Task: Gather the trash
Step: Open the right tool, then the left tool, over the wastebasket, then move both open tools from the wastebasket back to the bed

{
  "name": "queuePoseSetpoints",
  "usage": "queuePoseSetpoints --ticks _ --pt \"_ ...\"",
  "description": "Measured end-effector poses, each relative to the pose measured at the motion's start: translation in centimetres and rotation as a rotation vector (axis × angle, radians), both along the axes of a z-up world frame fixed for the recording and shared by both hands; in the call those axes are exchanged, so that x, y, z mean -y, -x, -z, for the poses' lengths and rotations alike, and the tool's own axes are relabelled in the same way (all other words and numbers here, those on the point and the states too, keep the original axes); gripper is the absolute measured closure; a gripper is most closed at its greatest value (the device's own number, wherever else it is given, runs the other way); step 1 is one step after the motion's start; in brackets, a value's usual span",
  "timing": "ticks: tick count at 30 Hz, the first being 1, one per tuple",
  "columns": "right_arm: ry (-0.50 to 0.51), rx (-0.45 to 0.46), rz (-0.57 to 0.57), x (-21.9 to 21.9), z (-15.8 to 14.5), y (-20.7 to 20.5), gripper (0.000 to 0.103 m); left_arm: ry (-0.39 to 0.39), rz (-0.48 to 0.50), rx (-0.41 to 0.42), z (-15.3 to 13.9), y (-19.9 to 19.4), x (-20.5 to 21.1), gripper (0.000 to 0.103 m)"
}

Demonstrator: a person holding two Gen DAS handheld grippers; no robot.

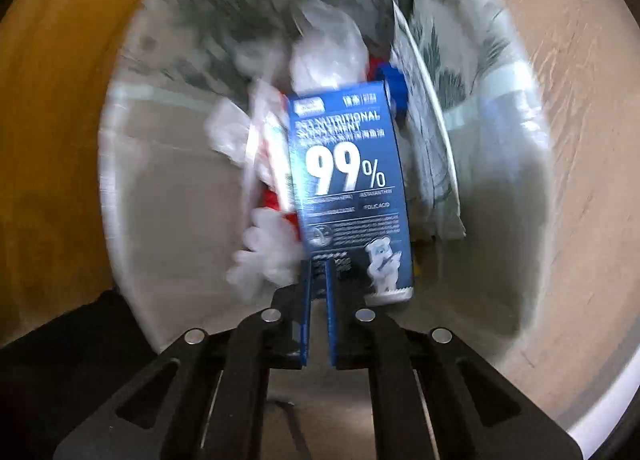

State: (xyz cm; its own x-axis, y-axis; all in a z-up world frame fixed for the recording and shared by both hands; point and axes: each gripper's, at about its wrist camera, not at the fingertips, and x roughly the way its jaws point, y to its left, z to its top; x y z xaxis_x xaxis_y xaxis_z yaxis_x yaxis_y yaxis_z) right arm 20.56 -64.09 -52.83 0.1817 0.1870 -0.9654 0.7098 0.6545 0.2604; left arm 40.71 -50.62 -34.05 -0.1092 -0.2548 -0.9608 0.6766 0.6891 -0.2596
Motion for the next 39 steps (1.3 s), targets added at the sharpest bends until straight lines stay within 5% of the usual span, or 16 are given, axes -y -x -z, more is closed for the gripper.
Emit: queuePoseSetpoints --ticks 4,9,13,20,26,33,39 --pt "0.074 0.05 0.054 1.2 -3.8 3.1 0.094 -0.084 0.059 -0.06 3.4 1.0 3.5 0.044" --pt "0.152 0.082 0.138 3.0 -7.4 6.9 0.057 -0.174 0.148 -0.012 8.2 2.6 8.0 0.041" --pt "0.183 0.104 0.194 4.4 -9.4 8.4 0.057 -0.294 0.111 -0.066 13.1 2.4 8.2 0.028" --pt "0.176 0.106 0.195 4.5 -10.6 9.0 0.057 -0.208 0.024 -0.042 9.7 0.9 6.0 0.016" --pt "0.185 0.113 0.165 3.3 -12.1 8.7 0.057 -0.242 0.068 -0.065 9.6 2.9 5.0 0.016" --pt "0.242 0.1 0.149 2.8 -15.5 9.0 0.043 -0.169 0.067 -0.043 6.9 5.0 3.3 0.016" --pt "0.308 0.076 0.147 2.4 -18.9 9.5 0.039 -0.115 0.092 0.111 3.3 6.1 1.8 0.016"
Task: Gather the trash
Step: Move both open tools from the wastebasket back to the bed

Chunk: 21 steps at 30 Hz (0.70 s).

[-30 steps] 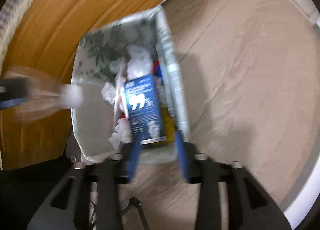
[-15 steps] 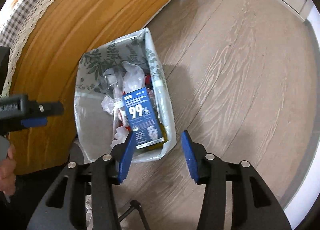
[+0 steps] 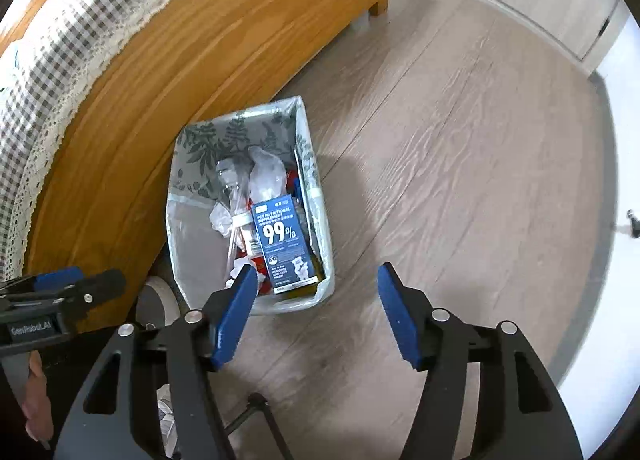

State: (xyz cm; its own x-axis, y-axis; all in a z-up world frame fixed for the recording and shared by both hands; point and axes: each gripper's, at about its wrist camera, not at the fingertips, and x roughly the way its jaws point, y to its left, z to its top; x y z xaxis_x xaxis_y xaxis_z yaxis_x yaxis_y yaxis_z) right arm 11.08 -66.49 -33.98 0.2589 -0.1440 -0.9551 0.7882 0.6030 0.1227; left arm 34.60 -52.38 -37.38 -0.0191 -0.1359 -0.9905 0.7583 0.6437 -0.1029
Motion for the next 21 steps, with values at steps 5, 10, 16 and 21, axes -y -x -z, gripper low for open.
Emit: queuePoseSetpoints --ticks 5,10,16,21 --pt "0.087 0.004 -0.031 -1.0 -4.2 -0.8 0.038 0.233 -0.05 0.136 -7.4 -0.8 -2.5 0.016" --pt "0.202 0.082 -0.081 -3.2 -10.2 -3.0 0.038 0.453 -0.169 0.251 -14.7 -2.2 -7.9 0.016" --pt "0.343 0.284 -0.152 -7.8 -17.6 -7.1 0.028 0.513 -0.196 0.46 -21.5 -5.1 -14.5 0.016" --pt "0.42 0.422 -0.267 -13.5 -22.2 -12.2 0.024 0.539 -0.306 0.644 -24.8 -10.3 -22.4 0.009"
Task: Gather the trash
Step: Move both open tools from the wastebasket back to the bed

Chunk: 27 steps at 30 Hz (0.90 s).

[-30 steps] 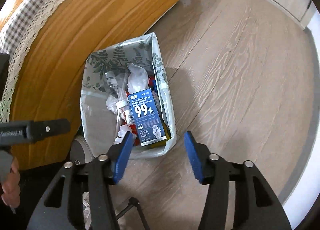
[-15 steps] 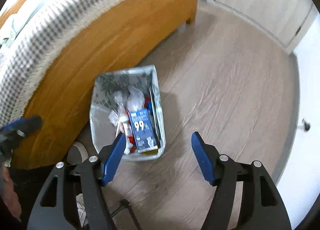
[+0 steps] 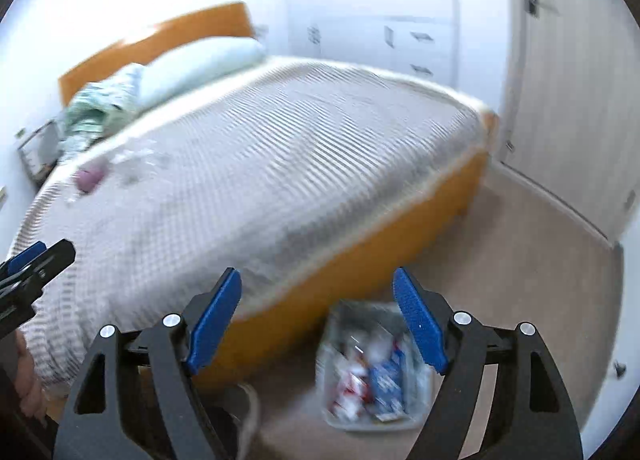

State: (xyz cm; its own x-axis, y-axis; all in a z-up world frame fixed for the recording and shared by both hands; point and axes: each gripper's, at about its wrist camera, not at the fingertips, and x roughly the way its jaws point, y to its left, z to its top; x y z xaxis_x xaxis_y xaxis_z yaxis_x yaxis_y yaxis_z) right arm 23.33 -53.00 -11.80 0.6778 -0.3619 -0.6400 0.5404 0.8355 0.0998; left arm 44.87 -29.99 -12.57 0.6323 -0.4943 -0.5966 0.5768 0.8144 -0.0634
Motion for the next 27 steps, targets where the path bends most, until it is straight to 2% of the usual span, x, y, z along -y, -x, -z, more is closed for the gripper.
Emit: queuePoseSetpoints --ticks 2,4,8,11,13,15,19,25,27 --pt "0.015 0.028 -0.039 -2.3 -0.7 -2.1 0.019 0.012 -0.068 0.014 -0.4 -2.7 -2.9 0.009" --pt "0.032 0.061 -0.087 -5.2 -1.0 -5.2 0.019 0.034 -0.139 0.013 -0.6 -5.4 -5.9 0.009" --pt "0.046 0.061 -0.185 -9.5 -0.3 -11.4 0.019 0.051 -0.256 0.005 -0.4 -9.4 -10.9 0.009" --pt "0.069 0.05 -0.202 -12.1 0.4 -15.2 0.019 0.033 -0.353 0.001 -0.4 -12.8 -15.4 0.009" --pt "0.087 0.055 -0.219 -13.8 1.1 -17.7 0.019 0.054 -0.442 -0.008 -0.5 -15.2 -18.7 0.009" --pt "0.081 0.06 -0.239 -15.3 1.9 -20.4 0.019 0.104 -0.538 -0.04 -0.3 -17.5 -22.8 0.009" --pt "0.06 0.058 -0.286 -17.9 3.0 -25.5 0.019 0.128 -0.665 -0.093 1.0 -20.4 -27.5 0.009" --pt "0.147 0.052 -0.31 -19.5 2.5 -32.1 0.019 0.187 -0.738 -0.22 3.2 -23.9 -31.1 0.009" --pt "0.073 0.061 -0.307 -18.5 3.5 -34.1 0.019 0.237 -0.761 -0.261 4.0 -24.4 -31.8 0.009"
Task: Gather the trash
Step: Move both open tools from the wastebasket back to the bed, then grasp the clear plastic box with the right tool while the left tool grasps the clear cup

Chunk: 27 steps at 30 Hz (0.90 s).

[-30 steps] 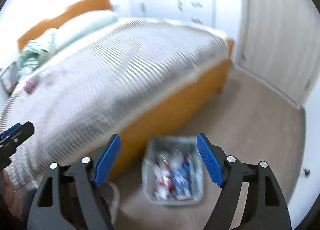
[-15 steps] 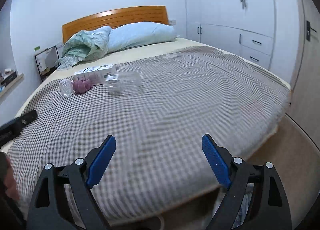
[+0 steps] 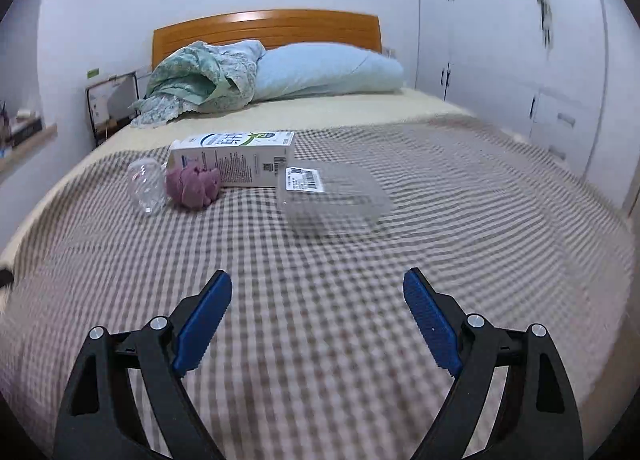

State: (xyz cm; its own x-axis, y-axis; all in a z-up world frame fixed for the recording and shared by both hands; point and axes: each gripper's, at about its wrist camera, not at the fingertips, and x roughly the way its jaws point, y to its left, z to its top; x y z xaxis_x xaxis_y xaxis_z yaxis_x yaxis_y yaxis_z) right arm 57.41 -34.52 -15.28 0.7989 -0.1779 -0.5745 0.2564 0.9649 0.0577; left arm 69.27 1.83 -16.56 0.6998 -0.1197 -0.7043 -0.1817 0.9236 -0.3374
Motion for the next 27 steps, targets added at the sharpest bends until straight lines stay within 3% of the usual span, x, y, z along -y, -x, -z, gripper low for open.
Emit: queuePoseSetpoints --ticks 2,4,7,10,12,16,19,21,23,25,27 --pt "-0.178 -0.012 -0.024 1.5 1.2 -1.6 0.019 0.055 -0.006 -0.013 0.7 -0.4 -0.6 0.009" --pt "-0.365 -0.024 -0.025 3.8 2.3 -3.1 0.019 0.045 0.005 -0.009 1.2 -0.8 -0.8 0.009" --pt "-0.53 0.018 0.021 7.2 2.4 -5.1 0.019 0.024 0.007 -0.007 2.0 -1.5 -0.4 0.009" --pt "-0.695 0.072 0.089 11.9 3.0 -6.7 0.019 0.065 0.023 -0.023 2.6 -2.2 -0.3 0.009" --pt "-0.799 0.109 0.124 14.6 4.4 -7.6 0.019 0.084 0.033 -0.019 2.9 -2.5 0.1 0.009" --pt "-0.991 0.097 0.154 17.7 7.9 -9.2 0.019 0.044 0.047 0.004 3.1 -3.0 1.1 0.009" --pt "-1.007 0.109 0.141 18.5 7.9 -10.1 0.021 0.017 0.063 0.01 3.5 -3.5 2.0 0.009" --pt "-0.985 0.082 0.094 18.2 7.5 -11.7 0.044 0.0 0.074 0.015 3.7 -4.0 2.4 0.009" --pt "-0.99 0.032 0.095 18.0 8.2 -12.7 0.055 -0.023 0.089 0.021 3.6 -3.8 2.8 0.009" --pt "-1.036 0.03 0.081 18.0 8.8 -12.9 0.059 -0.035 0.109 0.028 3.5 -3.8 2.9 0.009" --pt "-0.994 0.058 0.059 17.8 7.4 -12.0 0.069 -0.036 0.133 0.036 3.1 -4.0 2.8 0.009"
